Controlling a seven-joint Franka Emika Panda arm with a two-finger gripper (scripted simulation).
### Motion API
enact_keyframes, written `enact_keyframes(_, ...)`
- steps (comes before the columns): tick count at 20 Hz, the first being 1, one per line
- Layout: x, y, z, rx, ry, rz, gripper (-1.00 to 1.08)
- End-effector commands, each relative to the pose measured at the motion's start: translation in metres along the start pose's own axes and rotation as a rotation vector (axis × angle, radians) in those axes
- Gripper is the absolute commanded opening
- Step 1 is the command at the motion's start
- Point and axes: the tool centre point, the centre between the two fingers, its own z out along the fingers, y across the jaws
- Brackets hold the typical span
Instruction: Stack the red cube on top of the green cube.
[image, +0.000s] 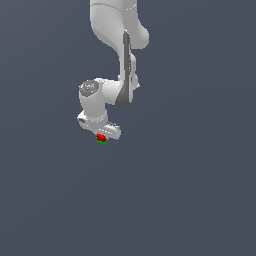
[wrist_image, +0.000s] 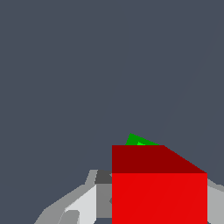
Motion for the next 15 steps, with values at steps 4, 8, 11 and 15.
enact_keyframes(4, -0.0049, 0.0122, 0.0038, 0.0, 0.001, -0.001, -1.0)
enact_keyframes(8, -0.005, 0.0125, 0.0039, 0.0, 0.001, -0.001, 1.0)
enact_keyframes(11, -0.005, 0.0125, 0.0039, 0.0, 0.001, -0.001, 1.0)
enact_keyframes(15, -0.005, 0.0125, 0.0039, 0.0, 0.001, -0.001, 1.0)
